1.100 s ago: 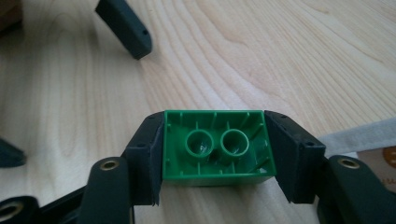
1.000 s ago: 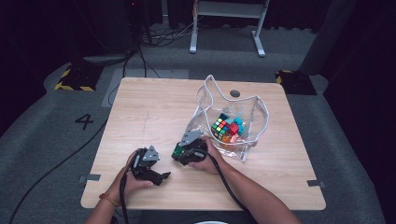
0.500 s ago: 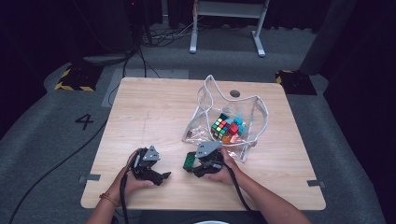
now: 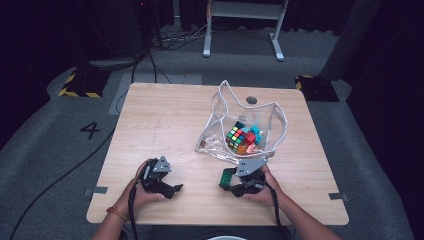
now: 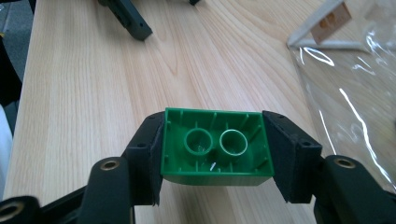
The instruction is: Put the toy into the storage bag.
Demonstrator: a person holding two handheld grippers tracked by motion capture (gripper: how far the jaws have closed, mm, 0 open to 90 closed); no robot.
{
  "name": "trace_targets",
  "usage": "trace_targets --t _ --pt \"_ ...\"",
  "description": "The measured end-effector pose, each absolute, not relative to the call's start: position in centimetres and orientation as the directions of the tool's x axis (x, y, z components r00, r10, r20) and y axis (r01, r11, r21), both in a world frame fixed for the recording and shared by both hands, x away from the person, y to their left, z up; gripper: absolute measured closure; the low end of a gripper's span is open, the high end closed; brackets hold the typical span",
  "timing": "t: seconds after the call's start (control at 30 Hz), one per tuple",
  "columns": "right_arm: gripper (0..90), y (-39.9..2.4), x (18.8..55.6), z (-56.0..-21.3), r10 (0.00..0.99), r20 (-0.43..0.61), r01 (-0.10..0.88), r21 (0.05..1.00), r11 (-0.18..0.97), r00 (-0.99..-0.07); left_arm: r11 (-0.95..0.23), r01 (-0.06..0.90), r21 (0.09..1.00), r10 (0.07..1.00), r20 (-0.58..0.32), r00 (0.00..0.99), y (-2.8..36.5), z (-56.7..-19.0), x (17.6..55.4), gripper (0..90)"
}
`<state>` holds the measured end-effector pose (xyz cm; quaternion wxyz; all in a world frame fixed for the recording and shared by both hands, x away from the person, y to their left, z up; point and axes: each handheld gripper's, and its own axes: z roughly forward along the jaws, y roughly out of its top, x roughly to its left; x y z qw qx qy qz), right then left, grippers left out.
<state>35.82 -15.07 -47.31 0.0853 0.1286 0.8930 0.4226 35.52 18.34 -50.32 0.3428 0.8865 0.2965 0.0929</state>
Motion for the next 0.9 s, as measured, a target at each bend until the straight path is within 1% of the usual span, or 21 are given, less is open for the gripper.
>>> trace_targets --t 0.23,0.27,0.33,0.37,0.5,0.63,0.77,0.8,0.9 --pt "43.5 -18.3 35.0 -47.4 0.335 -0.053 0.178 0.763 0.621 -0.941 -0.591 0.460 0.663 0.590 -0.034 0.807 18.4 -50.3 35.5 5.5" --pt "43.5 -18.8 35.0 -47.5 0.331 -0.063 0.169 0.762 0.625 -0.941 -0.591 0.460 0.663 0.590 -0.034 0.807 18.4 -50.3 35.5 5.5" --pt "43.5 -20.2 34.9 -47.6 0.339 -0.064 0.179 0.749 0.638 -0.939 -0.590 0.461 0.663 0.589 -0.037 0.807 18.3 -50.3 35.5 5.6" --pt "43.5 -20.5 34.7 -47.6 0.357 -0.036 0.210 0.752 0.625 -0.933 -0.591 0.460 0.663 0.590 -0.034 0.807 18.4 -50.3 35.5 5.6" --pt "43.6 -22.7 34.7 -47.8 0.379 -0.042 0.220 0.753 0.620 -0.924 -0.591 0.460 0.663 0.590 -0.034 0.807 18.4 -50.3 35.5 5.6" --pt "43.5 -24.7 34.9 -47.8 0.424 -0.045 0.247 0.755 0.607 -0.905 -0.590 0.461 0.663 0.590 -0.036 0.807 18.3 -50.3 35.5 5.6" --pt "43.5 -27.0 35.1 -47.6 0.481 -0.028 0.289 0.769 0.570 -0.876 -0.591 0.460 0.663 0.588 -0.036 0.808 18.4 -50.3 35.5 5.6" --pt "43.5 -27.4 35.2 -47.6 0.487 -0.036 0.283 0.775 0.565 -0.873 -0.592 0.459 0.663 0.587 -0.036 0.809 18.4 -50.3 35.5 5.6" --pt "43.5 -28.6 35.4 -47.4 0.530 -0.031 0.311 0.780 0.544 -0.848 -0.592 0.458 0.663 0.586 -0.036 0.809 18.4 -50.3 35.6 5.6"
